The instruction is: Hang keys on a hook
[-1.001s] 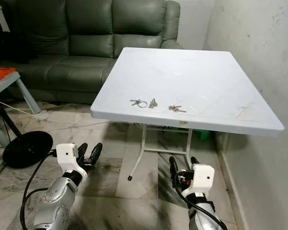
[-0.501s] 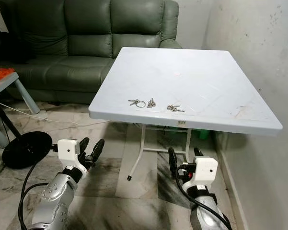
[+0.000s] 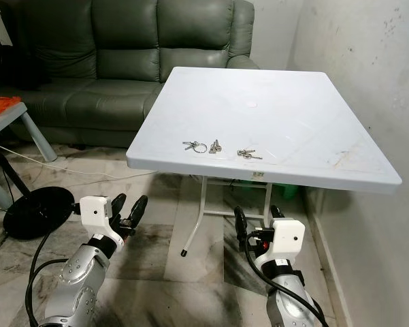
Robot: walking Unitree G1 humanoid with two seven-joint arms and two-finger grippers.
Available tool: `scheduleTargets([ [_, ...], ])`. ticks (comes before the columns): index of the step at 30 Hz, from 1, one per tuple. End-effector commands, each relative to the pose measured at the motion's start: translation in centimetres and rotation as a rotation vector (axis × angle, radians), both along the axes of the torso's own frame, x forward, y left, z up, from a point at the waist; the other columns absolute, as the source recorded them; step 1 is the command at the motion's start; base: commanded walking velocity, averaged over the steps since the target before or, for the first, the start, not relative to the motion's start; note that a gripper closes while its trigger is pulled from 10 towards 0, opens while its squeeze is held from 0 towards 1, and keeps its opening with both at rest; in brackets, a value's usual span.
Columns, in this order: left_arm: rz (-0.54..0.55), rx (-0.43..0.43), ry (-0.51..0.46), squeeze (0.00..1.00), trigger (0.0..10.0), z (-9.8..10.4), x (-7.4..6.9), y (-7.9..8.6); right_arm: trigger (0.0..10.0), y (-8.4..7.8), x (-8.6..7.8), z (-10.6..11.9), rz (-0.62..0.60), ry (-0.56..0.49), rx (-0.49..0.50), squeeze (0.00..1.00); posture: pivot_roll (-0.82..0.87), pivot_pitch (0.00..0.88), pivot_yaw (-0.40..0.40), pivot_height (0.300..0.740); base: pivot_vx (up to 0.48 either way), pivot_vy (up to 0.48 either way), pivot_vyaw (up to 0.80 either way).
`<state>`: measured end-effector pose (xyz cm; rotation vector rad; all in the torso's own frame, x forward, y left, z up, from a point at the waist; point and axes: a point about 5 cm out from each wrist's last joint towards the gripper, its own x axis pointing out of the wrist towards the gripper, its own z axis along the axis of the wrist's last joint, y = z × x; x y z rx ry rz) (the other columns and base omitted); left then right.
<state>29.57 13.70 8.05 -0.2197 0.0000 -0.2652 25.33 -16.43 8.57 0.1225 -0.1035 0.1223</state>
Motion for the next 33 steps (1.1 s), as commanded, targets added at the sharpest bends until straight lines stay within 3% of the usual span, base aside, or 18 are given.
scheduleTargets([
  [1,0.004,0.005,-0.010,0.00,10.0,0.35,0.05,0.17,10.0,0.15,0.05,0.38,0.004,-0.010,-0.008,0.00,0.01,0.027,0.002,0.740,0.341,0.000,0.00],
  [33,-0.010,-0.001,-0.002,0.00,10.0,0.31,-0.10,-0.37,10.0,0.29,-0.48,0.01,0.021,0.007,-0.015,0.00,0.00,0.021,0.001,0.740,0.356,0.000,0.00],
])
